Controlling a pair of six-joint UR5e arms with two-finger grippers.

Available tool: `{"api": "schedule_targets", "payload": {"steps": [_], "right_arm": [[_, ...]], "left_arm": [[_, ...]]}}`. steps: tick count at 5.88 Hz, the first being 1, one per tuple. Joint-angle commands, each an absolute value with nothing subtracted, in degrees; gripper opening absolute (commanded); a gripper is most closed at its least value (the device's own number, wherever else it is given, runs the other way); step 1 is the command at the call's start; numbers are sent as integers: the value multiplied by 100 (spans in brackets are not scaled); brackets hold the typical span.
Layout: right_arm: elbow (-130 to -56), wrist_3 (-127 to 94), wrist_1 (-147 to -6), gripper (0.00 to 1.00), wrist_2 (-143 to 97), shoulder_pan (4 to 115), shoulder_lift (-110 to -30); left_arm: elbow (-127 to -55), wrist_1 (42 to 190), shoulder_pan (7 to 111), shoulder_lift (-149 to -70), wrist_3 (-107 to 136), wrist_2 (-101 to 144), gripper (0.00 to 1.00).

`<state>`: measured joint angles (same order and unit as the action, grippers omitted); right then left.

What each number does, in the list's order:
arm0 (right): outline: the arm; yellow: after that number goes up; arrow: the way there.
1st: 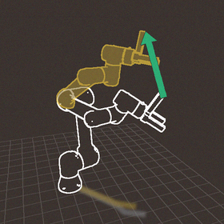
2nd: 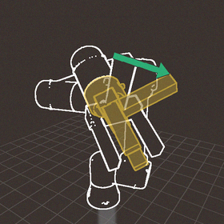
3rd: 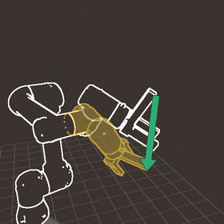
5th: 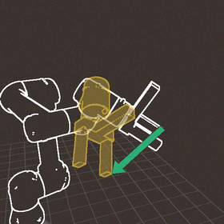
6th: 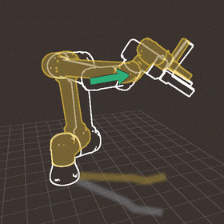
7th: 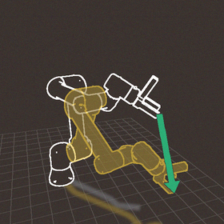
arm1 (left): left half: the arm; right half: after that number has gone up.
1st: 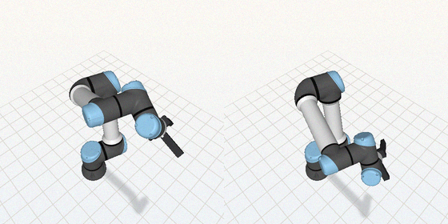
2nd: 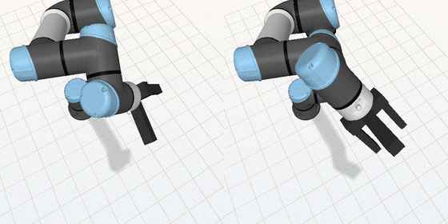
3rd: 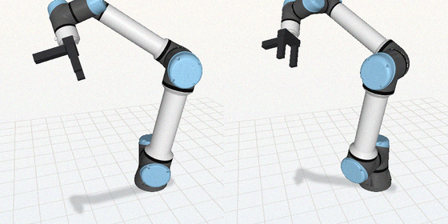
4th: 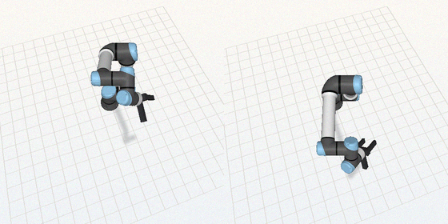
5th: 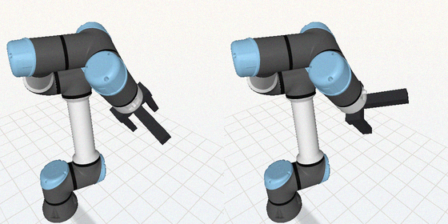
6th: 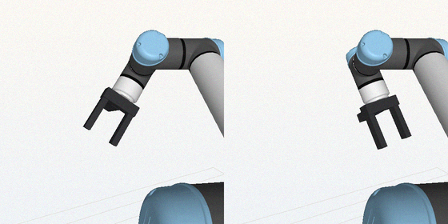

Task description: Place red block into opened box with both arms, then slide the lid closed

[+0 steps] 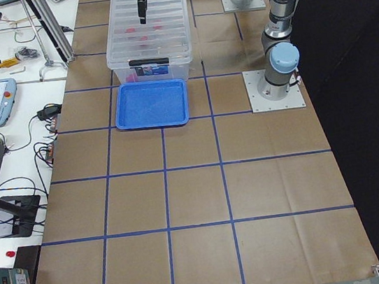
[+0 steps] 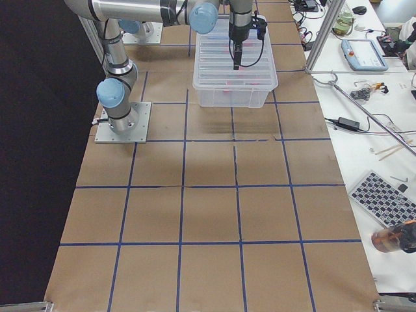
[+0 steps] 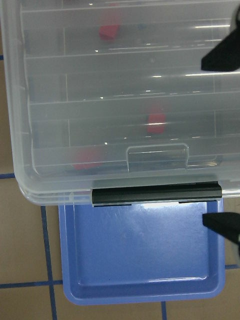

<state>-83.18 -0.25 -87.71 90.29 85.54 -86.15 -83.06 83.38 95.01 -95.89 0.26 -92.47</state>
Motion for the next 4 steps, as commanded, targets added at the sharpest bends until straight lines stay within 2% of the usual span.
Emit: {"api": "schedule_targets", "payload": {"steps": [1,4], "right_arm": [[-7963,-570,-8228,100,9000,9086,-8525],[-7919,-633,-8270,100,8930,9123,-8464]], "left_arm": [[-8297,8332,9501,-9589,35,-9246,99],[-8306,8341,9501,-9589,35,-9246,99]]}}
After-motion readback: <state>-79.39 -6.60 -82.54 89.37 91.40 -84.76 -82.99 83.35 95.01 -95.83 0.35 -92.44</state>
